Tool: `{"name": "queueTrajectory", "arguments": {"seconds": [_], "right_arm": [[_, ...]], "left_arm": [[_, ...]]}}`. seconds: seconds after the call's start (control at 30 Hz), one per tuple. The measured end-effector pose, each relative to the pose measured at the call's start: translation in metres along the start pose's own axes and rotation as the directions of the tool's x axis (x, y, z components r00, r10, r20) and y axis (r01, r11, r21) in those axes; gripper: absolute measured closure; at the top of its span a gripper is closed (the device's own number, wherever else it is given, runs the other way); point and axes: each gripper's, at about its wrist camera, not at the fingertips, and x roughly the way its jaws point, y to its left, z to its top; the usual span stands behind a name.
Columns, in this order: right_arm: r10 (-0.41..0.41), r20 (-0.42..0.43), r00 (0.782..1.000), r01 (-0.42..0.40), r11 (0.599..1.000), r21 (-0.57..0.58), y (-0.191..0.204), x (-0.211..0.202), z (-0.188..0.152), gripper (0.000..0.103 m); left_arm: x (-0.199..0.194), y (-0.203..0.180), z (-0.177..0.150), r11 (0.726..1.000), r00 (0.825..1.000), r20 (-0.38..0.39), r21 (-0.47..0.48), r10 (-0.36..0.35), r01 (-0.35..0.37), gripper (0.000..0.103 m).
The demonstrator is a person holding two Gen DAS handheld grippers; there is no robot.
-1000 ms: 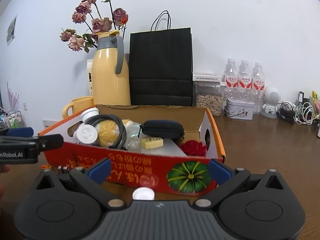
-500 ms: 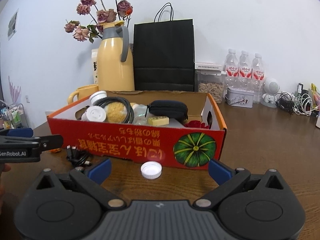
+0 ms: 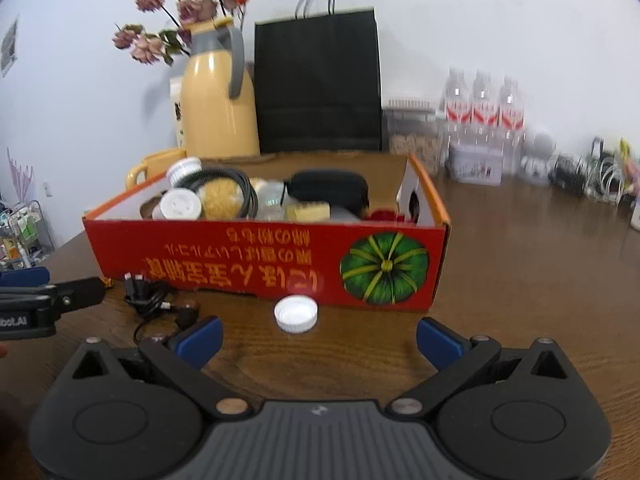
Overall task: Organize objects
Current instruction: 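Grasp the last white bottle cap with the right gripper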
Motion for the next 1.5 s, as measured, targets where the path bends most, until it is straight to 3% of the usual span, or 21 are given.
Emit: {"name": "queueTrajectory", "arguments": {"seconds": [0.33, 0.77, 1.0, 1.1, 1.17, 1.2, 1.27, 1.37, 1.5], "right_arm": [[-0.026, -0.114, 0.993, 0.024, 1.0, -0.017, 0.007, 0.025, 0.002, 0.0], [-0.065, -0.126, 0.99, 0.062, 0.998, -0.032, 0.011, 0.045, 0.013, 0.0], [-0.06, -0.124, 0.99, 0.056, 0.998, -0.035, 0.012, 0.047, 0.014, 0.0], [-0.052, -0.103, 0.993, 0.048, 0.998, -0.039, 0.013, 0.044, 0.014, 0.014], [-0.036, -0.086, 0.996, 0.032, 0.998, -0.045, 0.015, 0.041, 0.015, 0.037], [-0.029, -0.081, 0.996, 0.026, 0.999, -0.047, 0.015, 0.04, 0.015, 0.043], [-0.007, -0.069, 0.998, 0.004, 0.999, -0.046, 0.016, 0.037, 0.014, 0.075], [0.022, -0.056, 0.998, -0.025, 0.999, -0.047, 0.016, 0.032, 0.013, 0.076], [-0.001, 0.02, 1.0, 0.002, 0.996, -0.085, 0.024, 0.02, 0.012, 0.076]], "left_arm": [[0.005, 0.003, 0.0, 1.0, 1.0, -0.03, -0.017, 0.006, -0.006, 0.0], [0.011, 0.007, 0.0, 0.999, 0.997, -0.074, -0.039, 0.021, -0.024, 0.0], [0.021, 0.02, 0.005, 0.994, 0.993, -0.089, -0.075, 0.074, -0.081, 0.0], [0.03, 0.029, 0.008, 0.992, 0.99, -0.11, -0.078, 0.093, -0.102, 0.0], [0.036, 0.034, 0.01, 0.99, 0.986, -0.128, -0.079, 0.103, -0.113, 0.0], [0.039, 0.036, 0.011, 0.99, 0.985, -0.134, -0.077, 0.105, -0.116, 0.0], [0.042, 0.038, 0.012, 0.991, 0.984, -0.143, -0.069, 0.107, -0.117, 0.0], [0.046, 0.039, 0.012, 0.991, 0.982, -0.151, -0.059, 0.113, -0.123, 0.0], [0.052, 0.039, 0.014, 0.991, 0.98, -0.16, -0.046, 0.115, -0.124, 0.004]]}}
